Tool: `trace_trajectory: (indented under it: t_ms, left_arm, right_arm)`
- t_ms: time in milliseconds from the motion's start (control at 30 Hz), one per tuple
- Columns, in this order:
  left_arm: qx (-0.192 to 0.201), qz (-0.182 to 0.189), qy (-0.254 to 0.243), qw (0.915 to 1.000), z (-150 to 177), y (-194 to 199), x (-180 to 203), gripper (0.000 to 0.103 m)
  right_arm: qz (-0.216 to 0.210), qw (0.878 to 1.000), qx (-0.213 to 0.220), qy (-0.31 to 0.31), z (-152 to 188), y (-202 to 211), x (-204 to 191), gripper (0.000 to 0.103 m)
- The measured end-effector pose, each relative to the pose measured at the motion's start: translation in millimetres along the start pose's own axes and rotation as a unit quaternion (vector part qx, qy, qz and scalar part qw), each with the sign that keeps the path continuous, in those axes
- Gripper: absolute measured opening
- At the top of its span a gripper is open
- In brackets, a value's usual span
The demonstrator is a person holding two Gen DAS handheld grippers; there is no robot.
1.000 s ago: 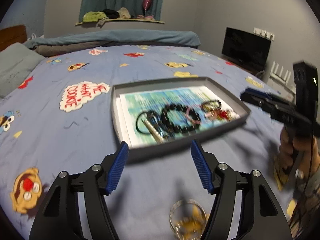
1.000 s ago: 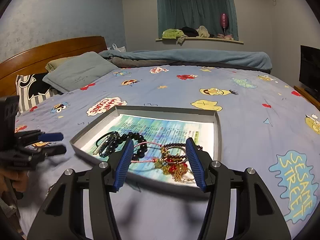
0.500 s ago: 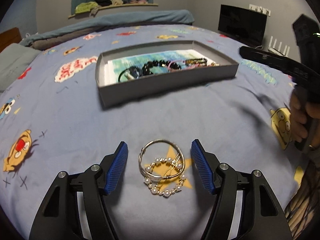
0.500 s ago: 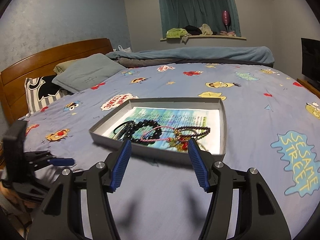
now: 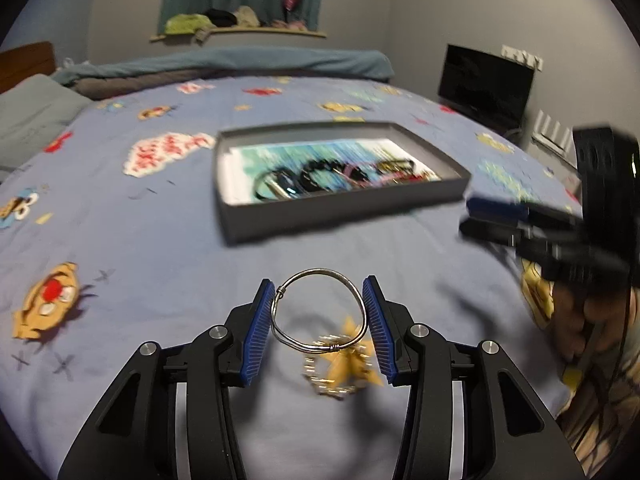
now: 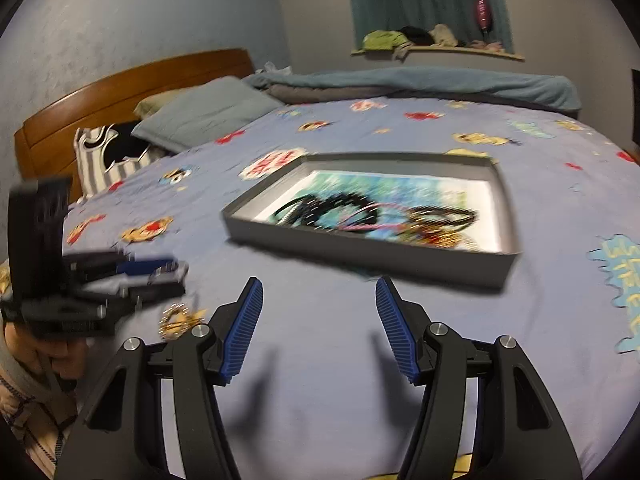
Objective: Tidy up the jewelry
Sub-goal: 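Grasp the silver bangle with left tool while right tool grasps the round pearl hairpin, then drop the silver bangle into the grey box with left tool while right drops pearl hairpin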
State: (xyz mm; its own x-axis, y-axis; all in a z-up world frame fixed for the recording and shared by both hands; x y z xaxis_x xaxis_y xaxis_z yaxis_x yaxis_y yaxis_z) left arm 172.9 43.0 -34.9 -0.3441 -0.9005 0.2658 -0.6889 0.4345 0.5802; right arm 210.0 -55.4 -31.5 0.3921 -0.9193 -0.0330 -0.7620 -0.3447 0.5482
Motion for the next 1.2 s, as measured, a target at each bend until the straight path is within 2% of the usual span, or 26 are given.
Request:
trace_trajectory:
  t_ms: [300, 500, 633, 933, 967, 1000, 1033, 1200]
  left_arm:
    - [0.031, -0.042, 0.036, 0.9980, 8, 49, -44, 0.047]
    - [0.039, -0.053, 0.060, 0.9960, 20, 70, -64, 0.047]
    - [0.039, -0.053, 0.056, 0.9963, 23, 73, -62, 0.047]
    - [0.039, -0.048, 0.051, 0.9968, 21, 72, -58, 0.047]
    - [0.039, -0.047, 0.052, 0.9968, 20, 72, -58, 0.047]
    - [0.040, -0.046, 0.052, 0.9968, 20, 72, -58, 0.047]
    - [0.040, -0.045, 0.053, 0.9968, 19, 71, -58, 0.047]
    - [0.040, -0.036, 0.047, 0.9975, 10, 62, -49, 0.047]
  right_arm:
    - [-0.035, 0.998, -0.033, 0.047, 22, -12, -63, 0.059]
    - [-0.052, 0.994, -0.047, 0.087, 36, -16, -100, 0.059]
    - [-0.048, 0.991, -0.048, 0.114, 40, -19, -119, 0.066]
    - [-0.013, 0.984, -0.062, 0.166, 49, -39, -132, 0.066]
    - [-0.011, 0.984, -0.060, 0.168, 49, -39, -132, 0.064]
    - [-0.011, 0.984, -0.058, 0.170, 49, -39, -132, 0.055]
    - [-0.011, 0.984, -0.057, 0.171, 49, -39, -132, 0.052]
    - [-0.025, 0.986, -0.051, 0.156, 42, -35, -127, 0.052]
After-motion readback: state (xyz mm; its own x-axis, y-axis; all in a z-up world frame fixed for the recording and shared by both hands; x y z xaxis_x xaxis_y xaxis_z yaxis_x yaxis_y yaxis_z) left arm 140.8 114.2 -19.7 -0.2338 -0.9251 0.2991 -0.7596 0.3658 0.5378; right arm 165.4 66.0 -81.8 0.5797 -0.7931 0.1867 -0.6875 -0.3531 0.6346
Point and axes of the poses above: each gripper's, at about its wrist camera, not at the fingertips, and y roughly against the way its jaws point, x to its right, z to its underside, the point moved 10 cm from there along -y, roughly the way its jaws point, and after that the axes turned 14 degrees about z, right-handed, at the moved point
